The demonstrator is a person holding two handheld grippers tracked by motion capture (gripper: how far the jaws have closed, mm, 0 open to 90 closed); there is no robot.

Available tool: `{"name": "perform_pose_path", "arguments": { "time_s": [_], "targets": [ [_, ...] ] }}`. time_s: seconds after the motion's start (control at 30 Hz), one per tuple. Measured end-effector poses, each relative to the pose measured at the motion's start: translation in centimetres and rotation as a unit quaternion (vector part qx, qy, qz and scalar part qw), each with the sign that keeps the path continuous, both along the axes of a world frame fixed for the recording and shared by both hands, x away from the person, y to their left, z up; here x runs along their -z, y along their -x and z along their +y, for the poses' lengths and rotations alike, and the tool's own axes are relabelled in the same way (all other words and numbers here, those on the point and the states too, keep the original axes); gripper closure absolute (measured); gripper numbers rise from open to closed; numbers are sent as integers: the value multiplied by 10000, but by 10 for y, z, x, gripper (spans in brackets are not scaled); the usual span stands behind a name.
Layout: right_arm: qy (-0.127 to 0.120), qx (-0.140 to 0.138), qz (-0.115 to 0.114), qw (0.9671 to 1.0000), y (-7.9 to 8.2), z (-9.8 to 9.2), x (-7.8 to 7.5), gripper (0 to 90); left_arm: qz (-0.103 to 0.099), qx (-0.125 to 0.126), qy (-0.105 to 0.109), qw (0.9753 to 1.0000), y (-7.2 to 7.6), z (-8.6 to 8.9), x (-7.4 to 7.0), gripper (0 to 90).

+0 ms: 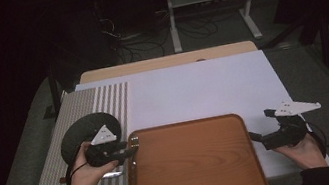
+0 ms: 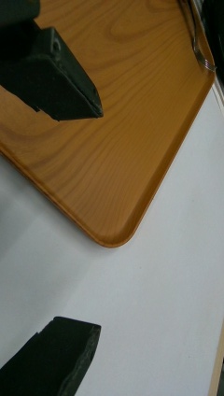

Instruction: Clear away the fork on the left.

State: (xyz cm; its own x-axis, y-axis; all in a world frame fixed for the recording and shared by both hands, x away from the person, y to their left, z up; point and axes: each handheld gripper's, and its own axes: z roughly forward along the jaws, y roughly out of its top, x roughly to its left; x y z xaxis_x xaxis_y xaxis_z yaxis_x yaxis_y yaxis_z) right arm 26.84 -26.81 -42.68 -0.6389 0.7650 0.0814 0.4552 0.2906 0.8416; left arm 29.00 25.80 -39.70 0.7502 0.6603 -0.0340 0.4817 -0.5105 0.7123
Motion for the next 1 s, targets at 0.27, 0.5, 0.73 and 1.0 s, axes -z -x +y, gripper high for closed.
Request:
{"name": "perform_pose_path", "arguments": {
  "time_s": [0.27,0.5,0.73,1.0],
  "targets": [
    [-5,16,-2,10000,0,0,0,0,-473,29,962,9942,5,24,-5,551],
    [0,20,3,10000,0,0,0,0,-593,42,1464,9874,10,43,-4,432],
    [-1,26,36,10000,-1,0,1,0,-634,-137,1859,9804,11,59,2,339],
    [-4,23,44,10000,-1,0,1,0,-889,-241,2019,9751,12,69,5,261]
  ]
}}
